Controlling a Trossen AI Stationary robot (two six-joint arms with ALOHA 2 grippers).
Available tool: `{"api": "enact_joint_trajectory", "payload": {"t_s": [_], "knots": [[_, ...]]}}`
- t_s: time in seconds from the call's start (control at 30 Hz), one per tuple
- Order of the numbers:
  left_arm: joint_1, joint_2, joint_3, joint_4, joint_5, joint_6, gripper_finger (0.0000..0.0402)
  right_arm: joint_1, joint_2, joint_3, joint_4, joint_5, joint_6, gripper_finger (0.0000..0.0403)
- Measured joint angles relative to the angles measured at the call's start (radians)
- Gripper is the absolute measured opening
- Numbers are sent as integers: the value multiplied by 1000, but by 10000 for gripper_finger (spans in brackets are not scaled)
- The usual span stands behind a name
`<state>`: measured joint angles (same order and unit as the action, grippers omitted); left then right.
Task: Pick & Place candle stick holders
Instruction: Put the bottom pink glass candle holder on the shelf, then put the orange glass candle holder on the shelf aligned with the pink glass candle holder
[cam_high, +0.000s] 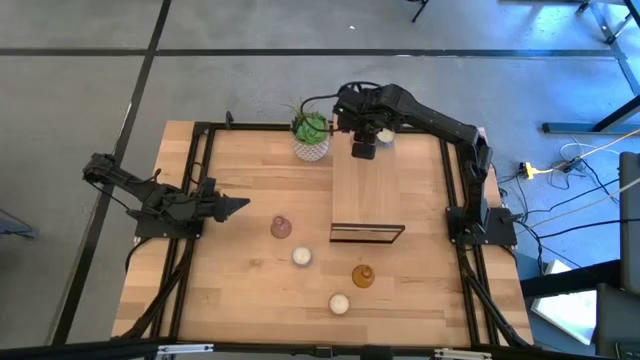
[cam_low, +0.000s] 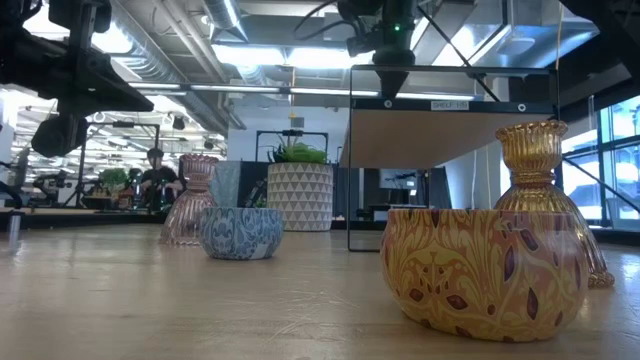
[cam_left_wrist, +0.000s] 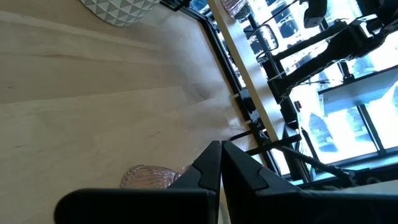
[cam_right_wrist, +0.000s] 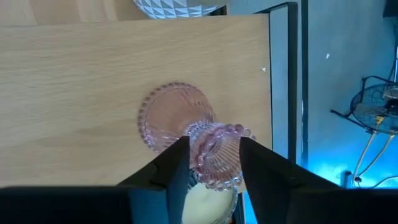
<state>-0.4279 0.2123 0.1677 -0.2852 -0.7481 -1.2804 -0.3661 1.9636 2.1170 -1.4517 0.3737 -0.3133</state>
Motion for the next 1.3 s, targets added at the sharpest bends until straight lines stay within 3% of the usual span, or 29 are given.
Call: {"api": "enact_joint_trajectory", "payload": {"t_s": [0.5, 0.83, 1.17, 1.3], "knots": [[0, 0, 0, -4, 9, 1, 6, 13, 0, 0, 41, 87, -9, 161], [0, 0, 0, -7, 8, 3, 6, 34, 0, 1, 46, 90, -16, 161], [0, 0, 0, -37, 6, -19, 6, 74, -1, 99, 73, 92, -4, 161], [0, 0, 0, -34, 7, -24, 6, 89, -1, 167, 72, 156, -4, 161]]}}
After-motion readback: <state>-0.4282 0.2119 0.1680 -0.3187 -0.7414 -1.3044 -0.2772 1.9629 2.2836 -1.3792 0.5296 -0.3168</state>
